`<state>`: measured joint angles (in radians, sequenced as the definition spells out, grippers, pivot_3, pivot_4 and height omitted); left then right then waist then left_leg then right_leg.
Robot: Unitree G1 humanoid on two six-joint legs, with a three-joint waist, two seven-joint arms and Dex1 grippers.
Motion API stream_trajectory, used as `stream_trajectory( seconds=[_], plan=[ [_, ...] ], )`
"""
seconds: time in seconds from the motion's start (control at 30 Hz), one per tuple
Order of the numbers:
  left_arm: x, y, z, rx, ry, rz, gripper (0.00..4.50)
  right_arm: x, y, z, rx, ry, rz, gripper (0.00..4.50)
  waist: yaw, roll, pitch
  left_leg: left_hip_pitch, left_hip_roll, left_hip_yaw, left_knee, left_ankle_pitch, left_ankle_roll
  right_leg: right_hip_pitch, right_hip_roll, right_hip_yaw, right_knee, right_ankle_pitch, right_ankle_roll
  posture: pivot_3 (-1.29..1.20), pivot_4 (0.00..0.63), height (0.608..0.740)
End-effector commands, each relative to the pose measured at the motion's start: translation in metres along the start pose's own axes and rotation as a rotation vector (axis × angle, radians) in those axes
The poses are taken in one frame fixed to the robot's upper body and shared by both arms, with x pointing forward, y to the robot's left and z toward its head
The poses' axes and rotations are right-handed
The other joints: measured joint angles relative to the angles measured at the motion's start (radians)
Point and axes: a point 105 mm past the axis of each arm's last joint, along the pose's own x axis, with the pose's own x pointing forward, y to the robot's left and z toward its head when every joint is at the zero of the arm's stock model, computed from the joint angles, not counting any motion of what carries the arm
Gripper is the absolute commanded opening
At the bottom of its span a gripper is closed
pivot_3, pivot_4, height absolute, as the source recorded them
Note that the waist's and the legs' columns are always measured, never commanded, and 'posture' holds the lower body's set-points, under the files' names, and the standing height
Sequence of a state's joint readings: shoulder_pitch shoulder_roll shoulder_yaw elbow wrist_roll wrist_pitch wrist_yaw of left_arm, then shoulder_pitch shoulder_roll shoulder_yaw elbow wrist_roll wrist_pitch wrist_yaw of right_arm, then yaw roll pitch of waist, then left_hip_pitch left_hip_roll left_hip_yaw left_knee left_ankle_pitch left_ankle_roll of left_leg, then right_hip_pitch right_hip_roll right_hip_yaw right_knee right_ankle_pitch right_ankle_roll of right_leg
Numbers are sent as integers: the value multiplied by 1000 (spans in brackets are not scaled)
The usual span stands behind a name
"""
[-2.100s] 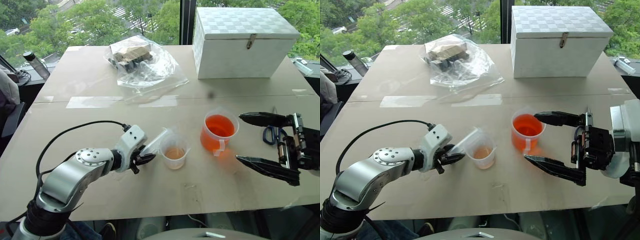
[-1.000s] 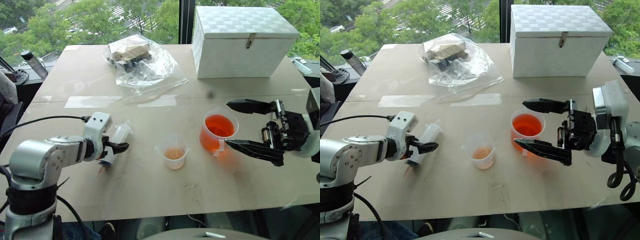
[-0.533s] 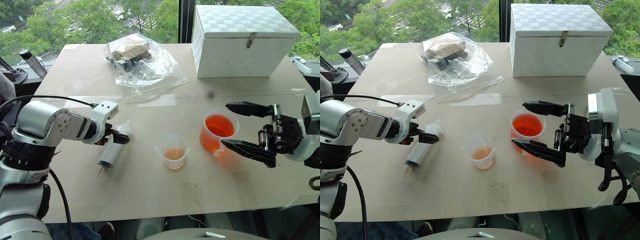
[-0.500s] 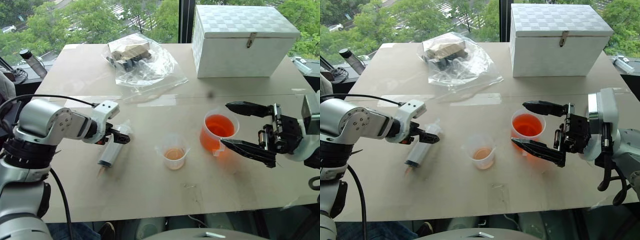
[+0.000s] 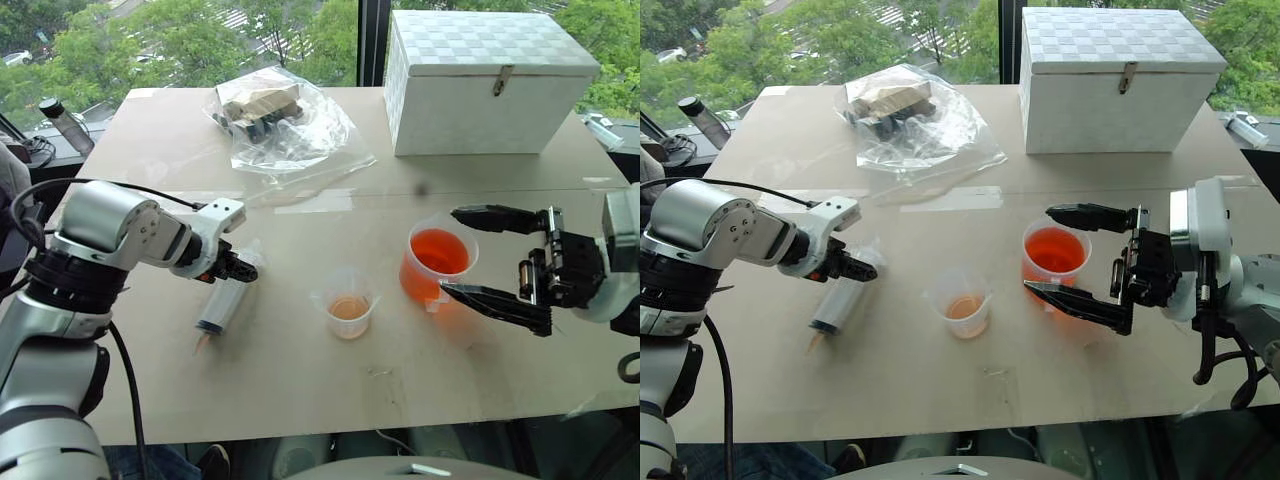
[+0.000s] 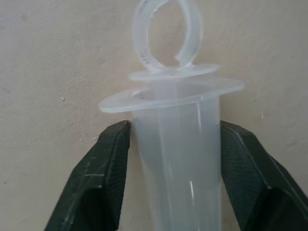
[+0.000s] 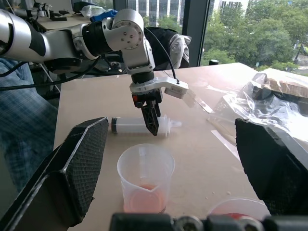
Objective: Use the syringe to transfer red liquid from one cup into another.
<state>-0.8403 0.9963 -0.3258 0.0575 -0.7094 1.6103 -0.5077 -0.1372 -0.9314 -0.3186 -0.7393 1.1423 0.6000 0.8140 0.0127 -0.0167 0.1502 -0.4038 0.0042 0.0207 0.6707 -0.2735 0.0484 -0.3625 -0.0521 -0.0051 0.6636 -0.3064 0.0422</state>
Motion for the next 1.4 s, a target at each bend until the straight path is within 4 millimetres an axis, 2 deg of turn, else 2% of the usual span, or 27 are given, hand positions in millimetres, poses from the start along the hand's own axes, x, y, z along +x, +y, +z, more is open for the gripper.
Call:
stream_trajectory(
  seconds=[0.03,0.17,0.4,0.57,0.67,0.77,0.87,0.97,1.07,1.17,1.27,1.4],
  plan=[
    [0,1,1,-12,9,-8,1409,1,5,13,-44,-22,29,4500,0,0,0,0,0,0,0,0,0,0,0,0,0,0,0,0,150,740],
    [-2,2,5,-20,-2,-9,1408,0,7,14,-12,-19,47,4500,1,0,0,0,0,0,0,0,0,0,0,0,0,0,0,0,150,740],
    [-9,10,10,-67,-37,-3,1408,-4,10,12,14,86,87,4500,0,0,0,0,0,0,0,0,0,0,0,0,0,0,0,0,150,740],
    [-28,15,43,-78,-205,4,1408,-10,6,15,19,112,82,4500,1,-2,1,-3,0,-2,3,0,0,-1,0,-2,1,0,0,0,150,740],
    [-50,13,80,-89,-389,-47,1408,-13,5,18,14,128,82,4500,4,-4,1,-14,0,-3,9,0,0,-10,0,-3,4,0,0,0,150,740],
    [-84,8,119,-40,-613,-96,1408,-17,-1,18,72,173,47,4500,2,-5,2,-19,0,-4,13,0,0,-13,0,-4,5,0,1,0,150,740],
    [-128,-20,158,87,-872,-228,1408,-20,-15,23,42,172,-28,4500,2,-6,3,-20,0,-3,13,0,0,-14,0,-4,6,0,1,0,150,740],
    [-156,-60,181,216,-1048,-386,1408,-24,-40,43,71,32,-156,4500,0,-6,2,-22,0,-4,15,0,0,-16,0,-5,7,0,1,0,150,740],
    [-157,-88,188,309,-1104,-494,1408,-28,-57,56,78,-36,-260,4500,3,-6,3,-22,0,-3,16,0,0,-16,-1,-4,9,0,1,0,150,740],
    [-143,-121,191,424,-1118,-574,1408,-37,-74,72,57,-97,-393,4500,1,-6,3,-22,0,-3,17,0,0,-16,-1,-5,10,0,1,0,150,740],
    [-142,-153,187,546,-1154,-706,1408,-43,-80,78,15,-101,-482,4500,0,-6,3,-22,0,-2,16,0,0,-17,-1,-4,14,0,1,0,150,740],
    [-147,-186,175,712,-1203,-860,1408,-45,-80,86,5,-135,-539,4500,-4,-5,3,-24,0,-2,16,0,0,-18,0,-4,14,0,1,0,150,740]
  ],
)
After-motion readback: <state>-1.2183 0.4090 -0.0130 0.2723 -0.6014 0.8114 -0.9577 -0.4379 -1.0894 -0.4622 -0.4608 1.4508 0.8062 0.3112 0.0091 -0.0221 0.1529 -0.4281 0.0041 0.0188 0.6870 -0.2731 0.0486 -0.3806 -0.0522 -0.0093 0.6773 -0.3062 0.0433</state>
